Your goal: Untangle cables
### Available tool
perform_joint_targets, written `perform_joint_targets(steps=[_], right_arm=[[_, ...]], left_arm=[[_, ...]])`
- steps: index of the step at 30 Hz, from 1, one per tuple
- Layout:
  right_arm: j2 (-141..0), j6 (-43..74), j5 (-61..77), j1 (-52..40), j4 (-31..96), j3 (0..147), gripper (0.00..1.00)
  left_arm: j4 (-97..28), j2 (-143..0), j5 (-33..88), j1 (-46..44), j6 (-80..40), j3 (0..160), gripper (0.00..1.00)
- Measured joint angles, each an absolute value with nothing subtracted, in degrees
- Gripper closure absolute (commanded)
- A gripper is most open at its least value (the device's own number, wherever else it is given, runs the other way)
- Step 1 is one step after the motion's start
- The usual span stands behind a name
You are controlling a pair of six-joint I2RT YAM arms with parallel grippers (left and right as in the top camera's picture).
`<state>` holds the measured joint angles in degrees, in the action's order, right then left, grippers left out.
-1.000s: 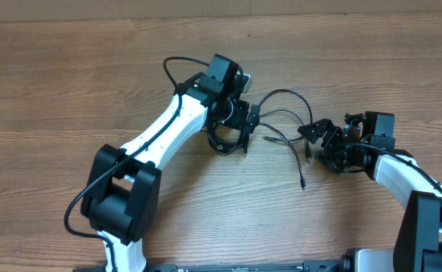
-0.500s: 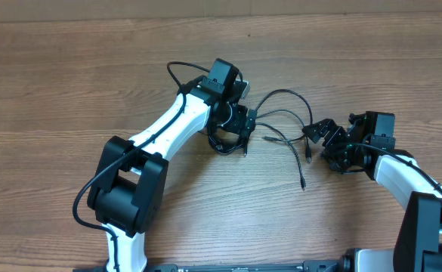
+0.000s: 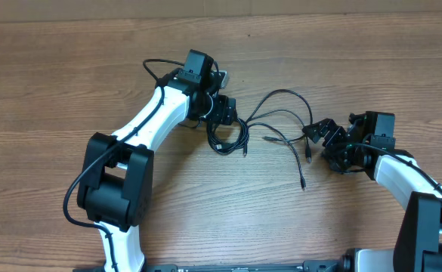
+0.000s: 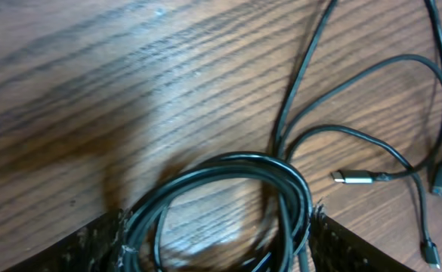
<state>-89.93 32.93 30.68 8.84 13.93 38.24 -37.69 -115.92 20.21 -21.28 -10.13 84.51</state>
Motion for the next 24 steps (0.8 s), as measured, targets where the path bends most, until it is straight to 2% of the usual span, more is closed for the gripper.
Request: perform_joint_targets(steps=[7, 18, 24], right_arm=[[-89.9, 32.9, 30.6, 8.8, 13.9, 38.2, 0.00], [-89.9, 32.9, 30.6, 8.9, 13.9, 38.2, 0.00], [-89.8, 32.9, 30.5, 8.8, 13.9, 38.2, 0.00]], left_arm=[[-39.0, -115.9, 20.9, -23.1, -10.1, 84.5, 0.20], [-37.5, -116.0, 15.7, -27.8, -10.4, 84.5, 0.21], [-36.4, -117.8, 14.0, -28.4, -10.7, 84.5, 0.33]])
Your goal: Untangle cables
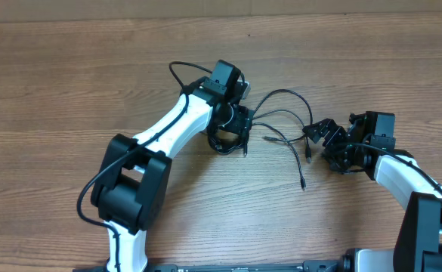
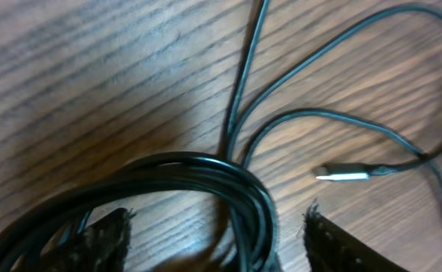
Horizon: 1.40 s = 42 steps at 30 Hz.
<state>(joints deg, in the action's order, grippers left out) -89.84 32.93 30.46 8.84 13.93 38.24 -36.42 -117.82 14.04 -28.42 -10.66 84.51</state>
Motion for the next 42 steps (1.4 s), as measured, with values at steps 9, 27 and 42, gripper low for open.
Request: perform_joint_targets(steps=[9, 27, 42], right_arm=[[-89.8, 32.9, 30.4, 8.9, 13.9, 38.2, 0.00], [-89.8, 32.8, 30.2, 8.8, 13.9, 38.2, 0.00], [-89.8, 32.8, 30.2, 8.8, 13.9, 38.2, 0.00]], left_arm=[[-36.0, -121.8, 13.8, -28.4, -11.0, 84.9, 0.41], [-36.8, -121.8, 13.8, -28.4, -11.0, 85.3, 0.39], [-38.9, -121.8, 15.0, -28.4, -16.8, 89.6, 0.41]])
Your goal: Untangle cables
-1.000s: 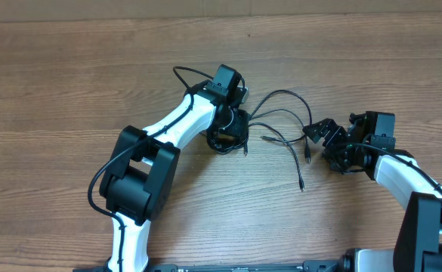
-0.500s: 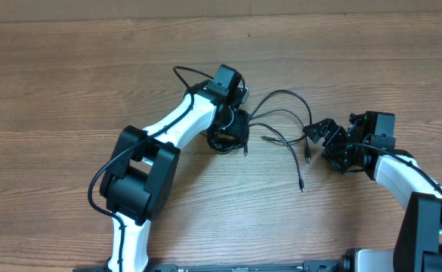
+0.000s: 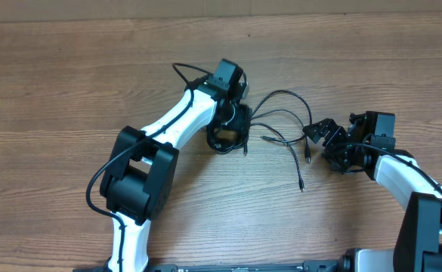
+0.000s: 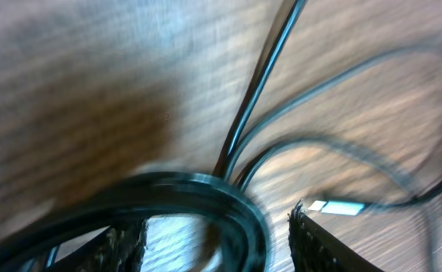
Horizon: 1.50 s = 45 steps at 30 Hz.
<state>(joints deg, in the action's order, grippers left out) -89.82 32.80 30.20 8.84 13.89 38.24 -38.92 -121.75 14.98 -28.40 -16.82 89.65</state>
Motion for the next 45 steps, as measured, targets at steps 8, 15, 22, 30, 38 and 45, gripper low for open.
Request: perform_joint_targets(steps=[8, 15, 22, 30, 38, 45], right_arm=[[-89.8, 32.8, 30.2, 8.8, 13.9, 38.2, 0.00], [-89.8, 32.8, 30.2, 8.8, 13.8, 38.2, 0.00], [-89.8, 32.8, 30.2, 8.9, 13.8, 38.2, 0.00], [-89.8, 32.8, 30.2, 8.8, 13.9, 38.2, 0.00], [-89.8, 32.8, 30.2, 8.8, 13.8, 38.2, 0.00], [-89.8, 32.8, 30.2, 8.8, 13.8, 38.2, 0.00]], left_arm=[[-36.8, -121.8, 12.9, -28.4, -29.6, 90.4, 0.41], [-36.1, -121.8, 10.0, -28.4, -33.4, 90.3, 0.45], [-34.7, -121.8, 9.3, -28.4, -35.7, 89.5, 0.49], [-35.6, -121.8, 9.1, -29.3, -36.1, 89.2, 0.48], [-34.3, -121.8, 8.0, -29.6, -36.1, 88.6, 0.55], [-32.5, -123.3, 6.6, -29.6, -35.8, 88.4, 0.66]])
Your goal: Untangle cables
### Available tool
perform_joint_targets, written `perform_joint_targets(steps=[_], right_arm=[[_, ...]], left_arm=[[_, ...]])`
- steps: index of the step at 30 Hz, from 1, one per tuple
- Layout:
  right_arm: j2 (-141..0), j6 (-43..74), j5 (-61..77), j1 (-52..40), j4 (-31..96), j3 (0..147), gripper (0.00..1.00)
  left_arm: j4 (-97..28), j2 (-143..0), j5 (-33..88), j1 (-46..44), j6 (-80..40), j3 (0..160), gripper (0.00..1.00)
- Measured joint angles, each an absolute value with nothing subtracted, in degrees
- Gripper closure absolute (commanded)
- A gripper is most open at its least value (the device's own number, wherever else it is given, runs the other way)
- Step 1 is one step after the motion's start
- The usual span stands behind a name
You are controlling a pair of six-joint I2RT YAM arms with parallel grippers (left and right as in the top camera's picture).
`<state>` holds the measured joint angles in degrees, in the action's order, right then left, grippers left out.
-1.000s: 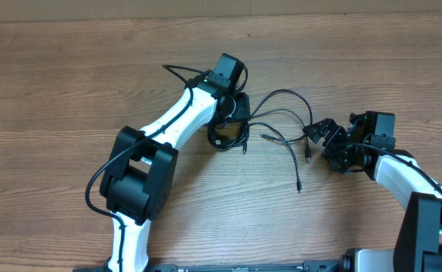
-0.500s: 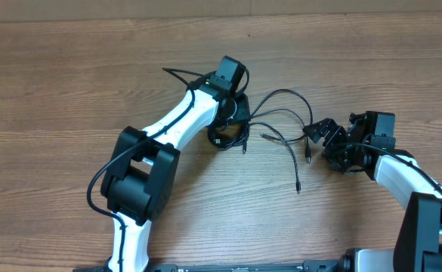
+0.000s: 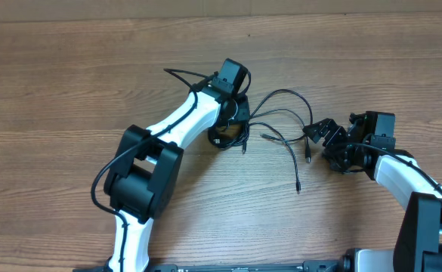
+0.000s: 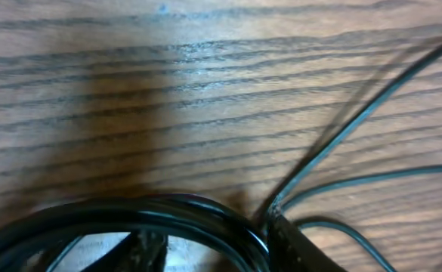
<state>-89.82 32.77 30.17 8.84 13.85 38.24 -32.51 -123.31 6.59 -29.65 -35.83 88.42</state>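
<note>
A coil of black cables (image 3: 222,139) lies mid-table, and its bundle (image 4: 130,215) arcs across the bottom of the left wrist view. My left gripper (image 3: 234,125) stands over the coil, open. Its fingers (image 4: 292,245) straddle the bundle's right bend, which touches the right finger, with a gap at the left one. Thin strands (image 3: 281,113) fan right from the coil toward my right gripper (image 3: 316,130). That gripper looks shut on a cable strand (image 3: 310,121). A free end (image 3: 298,189) lies toward the front.
The wooden table (image 3: 69,83) stretches bare to the left and front. A plug end (image 3: 266,138) lies between the coil and the right gripper. The left arm (image 3: 183,121) crosses the table diagonally, and the right arm (image 3: 394,170) comes in from the right edge.
The left wrist has turned and come in closer over the coil, and its fingers stand nearer together around the bundle. The free cable end has slid slightly left. The right arm is unchanged.
The left gripper first stood wide open over the coil's top arc. It then moved right to where the strands leave the coil, and its fingers narrowed step by step around the bundle. The right gripper stayed put on its strand throughout.
</note>
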Motion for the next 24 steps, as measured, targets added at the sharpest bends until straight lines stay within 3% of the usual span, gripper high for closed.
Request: perform_joint_targets(steps=[3, 5, 13, 24], right_arm=[[-89.8, 32.8, 30.2, 8.8, 13.8, 38.2, 0.00], [-89.8, 32.8, 30.2, 8.8, 13.8, 38.2, 0.00], [-89.8, 32.8, 30.2, 8.8, 13.8, 38.2, 0.00], [-89.8, 32.8, 30.2, 8.8, 13.8, 38.2, 0.00]], left_arm=[[-32.2, -124.1, 6.5, -29.6, -35.6, 88.4, 0.76], [-32.1, -124.1, 6.6, -29.6, -35.3, 88.4, 0.95], [-33.2, -124.1, 6.6, -30.0, -30.8, 88.9, 0.96], [-46.2, -122.6, 6.4, -27.7, -24.4, 96.0, 0.96]])
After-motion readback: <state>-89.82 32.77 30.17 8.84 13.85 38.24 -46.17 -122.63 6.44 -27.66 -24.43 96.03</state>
